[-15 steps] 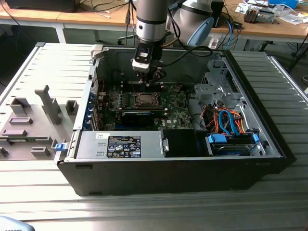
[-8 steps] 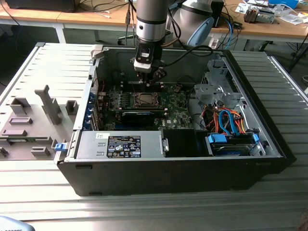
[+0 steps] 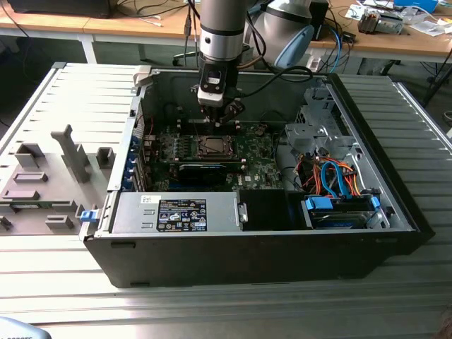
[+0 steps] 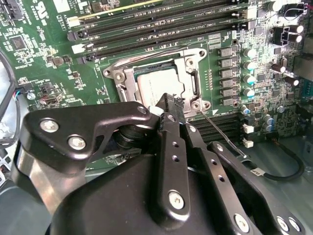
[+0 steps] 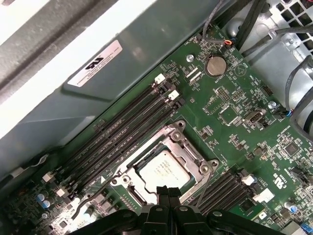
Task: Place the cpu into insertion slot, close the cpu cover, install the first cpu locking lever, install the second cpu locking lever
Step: 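Install the first cpu locking lever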
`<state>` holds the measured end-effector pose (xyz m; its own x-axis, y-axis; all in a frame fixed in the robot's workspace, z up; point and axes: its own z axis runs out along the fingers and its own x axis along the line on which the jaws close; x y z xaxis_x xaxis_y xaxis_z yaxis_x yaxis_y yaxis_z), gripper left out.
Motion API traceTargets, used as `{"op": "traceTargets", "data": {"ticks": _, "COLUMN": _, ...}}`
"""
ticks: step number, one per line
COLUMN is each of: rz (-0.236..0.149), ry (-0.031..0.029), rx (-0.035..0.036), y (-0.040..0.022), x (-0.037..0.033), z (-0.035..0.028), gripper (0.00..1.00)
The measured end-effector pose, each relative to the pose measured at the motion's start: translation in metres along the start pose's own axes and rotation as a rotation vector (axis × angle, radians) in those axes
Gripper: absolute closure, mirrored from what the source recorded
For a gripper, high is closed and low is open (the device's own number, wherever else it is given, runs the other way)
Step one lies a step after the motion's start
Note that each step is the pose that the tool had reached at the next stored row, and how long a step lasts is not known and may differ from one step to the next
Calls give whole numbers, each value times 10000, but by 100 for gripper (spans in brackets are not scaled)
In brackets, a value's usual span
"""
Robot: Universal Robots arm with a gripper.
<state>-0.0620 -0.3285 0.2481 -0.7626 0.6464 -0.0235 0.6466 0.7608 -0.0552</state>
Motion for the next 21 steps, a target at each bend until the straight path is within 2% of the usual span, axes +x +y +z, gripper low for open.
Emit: {"op": "traceTargets", "data": {"ticks": 21, "rz": -596, "ry": -33, "rx": -14, "y": 0, "x": 0, "z": 0, "gripper": 89}}
